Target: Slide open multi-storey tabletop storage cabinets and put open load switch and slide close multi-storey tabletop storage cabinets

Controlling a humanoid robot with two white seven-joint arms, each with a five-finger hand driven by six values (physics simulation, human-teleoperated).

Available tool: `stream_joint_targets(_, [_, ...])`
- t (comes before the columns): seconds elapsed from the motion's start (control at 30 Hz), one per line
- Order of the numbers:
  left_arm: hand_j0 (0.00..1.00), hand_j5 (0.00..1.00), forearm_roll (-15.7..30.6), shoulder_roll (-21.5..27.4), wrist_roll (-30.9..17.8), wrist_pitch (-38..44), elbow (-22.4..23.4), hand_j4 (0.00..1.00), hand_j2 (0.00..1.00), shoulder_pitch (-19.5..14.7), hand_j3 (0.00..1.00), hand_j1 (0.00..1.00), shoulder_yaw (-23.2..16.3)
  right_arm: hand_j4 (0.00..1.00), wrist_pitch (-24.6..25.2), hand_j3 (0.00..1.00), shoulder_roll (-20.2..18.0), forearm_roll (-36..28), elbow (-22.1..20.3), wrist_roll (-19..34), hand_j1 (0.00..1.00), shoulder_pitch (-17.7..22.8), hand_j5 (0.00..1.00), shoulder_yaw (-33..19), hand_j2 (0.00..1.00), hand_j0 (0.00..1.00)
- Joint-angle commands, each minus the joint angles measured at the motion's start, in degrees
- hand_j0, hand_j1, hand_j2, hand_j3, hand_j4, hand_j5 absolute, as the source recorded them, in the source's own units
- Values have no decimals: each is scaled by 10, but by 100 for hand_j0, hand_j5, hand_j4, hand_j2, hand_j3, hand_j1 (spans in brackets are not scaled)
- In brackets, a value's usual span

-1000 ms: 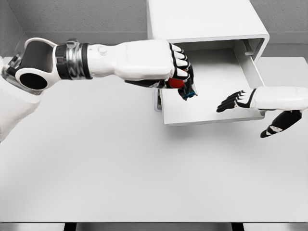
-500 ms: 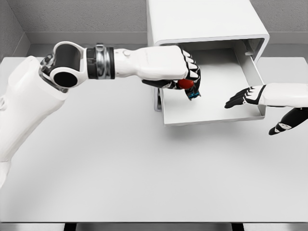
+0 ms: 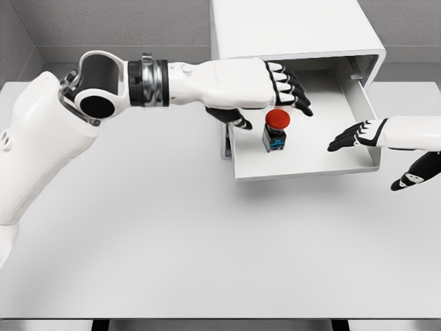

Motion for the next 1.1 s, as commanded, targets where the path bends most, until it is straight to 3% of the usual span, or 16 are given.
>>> stream_joint_targets(0.0, [95,95,36,13,0,2,-30,95,95,-1,95,95,0,100,2,100,1,-3,1,0,100,0,100,-1,100,100])
stream_joint_targets(0.07, [100,100,140,101,0,2,-86,100,100,-10,100,100,0,100,2,100,4,-1,1,0,100,1,100,-1,100,100])
stream_joint_targets(0.13, [100,100,244,233,0,2,-145,100,100,-6,100,100,0,100,2,100,11,-1,0,0,100,3,100,-11,100,100])
stream_joint_targets(0.2, [100,100,267,338,0,2,-146,100,100,10,100,100,1,100,2,100,21,2,0,0,100,4,100,-12,100,100])
stream_joint_targets(0.23, [100,100,275,380,0,2,-146,100,100,37,100,100,2,100,2,100,33,4,0,0,100,5,100,-12,100,100])
stream_joint_targets(0.33, [100,100,278,432,0,2,-143,100,100,82,100,100,3,100,2,100,54,41,0,0,100,6,100,-19,100,100])
stream_joint_targets(0.47, [100,100,276,443,0,2,-115,100,100,91,100,100,2,100,2,100,66,77,3,0,100,6,100,-38,100,100])
stream_joint_targets(0.97, [100,100,273,434,0,2,-120,100,100,113,100,100,2,100,2,100,94,116,25,0,100,22,100,-40,100,100])
stream_joint_targets(1.07, [100,100,273,434,0,2,-120,100,100,114,100,100,2,100,2,100,111,125,54,0,100,22,100,-40,100,100])
